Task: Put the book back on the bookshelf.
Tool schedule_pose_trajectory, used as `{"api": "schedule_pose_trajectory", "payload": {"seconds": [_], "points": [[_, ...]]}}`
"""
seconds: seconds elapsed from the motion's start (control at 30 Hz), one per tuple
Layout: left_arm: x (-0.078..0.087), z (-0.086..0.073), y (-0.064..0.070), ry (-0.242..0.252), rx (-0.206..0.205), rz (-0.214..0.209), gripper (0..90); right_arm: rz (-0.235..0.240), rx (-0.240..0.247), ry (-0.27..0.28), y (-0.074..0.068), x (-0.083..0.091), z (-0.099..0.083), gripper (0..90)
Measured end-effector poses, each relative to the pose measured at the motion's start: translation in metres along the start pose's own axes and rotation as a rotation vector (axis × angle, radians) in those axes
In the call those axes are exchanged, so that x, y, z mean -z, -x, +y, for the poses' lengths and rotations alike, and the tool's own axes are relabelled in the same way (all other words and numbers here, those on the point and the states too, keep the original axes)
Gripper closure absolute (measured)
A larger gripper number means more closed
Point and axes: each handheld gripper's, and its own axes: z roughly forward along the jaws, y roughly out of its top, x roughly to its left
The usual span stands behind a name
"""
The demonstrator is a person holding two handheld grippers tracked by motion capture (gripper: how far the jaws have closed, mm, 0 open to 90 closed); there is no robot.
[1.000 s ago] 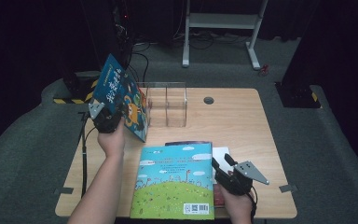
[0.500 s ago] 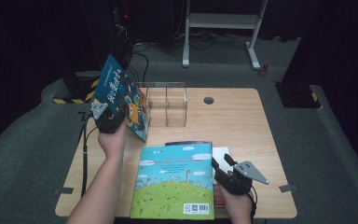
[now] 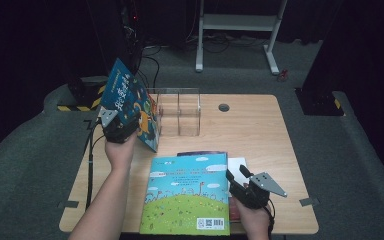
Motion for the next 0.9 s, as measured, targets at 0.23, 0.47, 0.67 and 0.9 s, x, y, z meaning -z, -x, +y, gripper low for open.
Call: {"api": "schedule_pose_trajectory", "payload": {"seconds": [0.23, 0.47, 0.67, 0.9], "points": [[0.009, 0.000, 0.000, -0.018, -0.027, -0.028, 30.3, 0.003, 0.001, 0.000, -0.001, 0.000, 0.000, 44.0], [0.023, -0.004, -0.002, -0.058, -0.059, -0.042, 24.0, 0.012, 0.019, -0.006, -0.003, -0.001, 0.000, 44.2], [0.035, -0.014, -0.003, -0.091, -0.079, -0.069, 24.6, 0.011, 0.027, -0.012, -0.004, -0.002, 0.000, 44.2], [0.045, -0.020, -0.002, -0.106, -0.082, -0.091, 24.7, 0.007, 0.033, -0.013, -0.004, -0.002, 0.000, 44.2]]}}
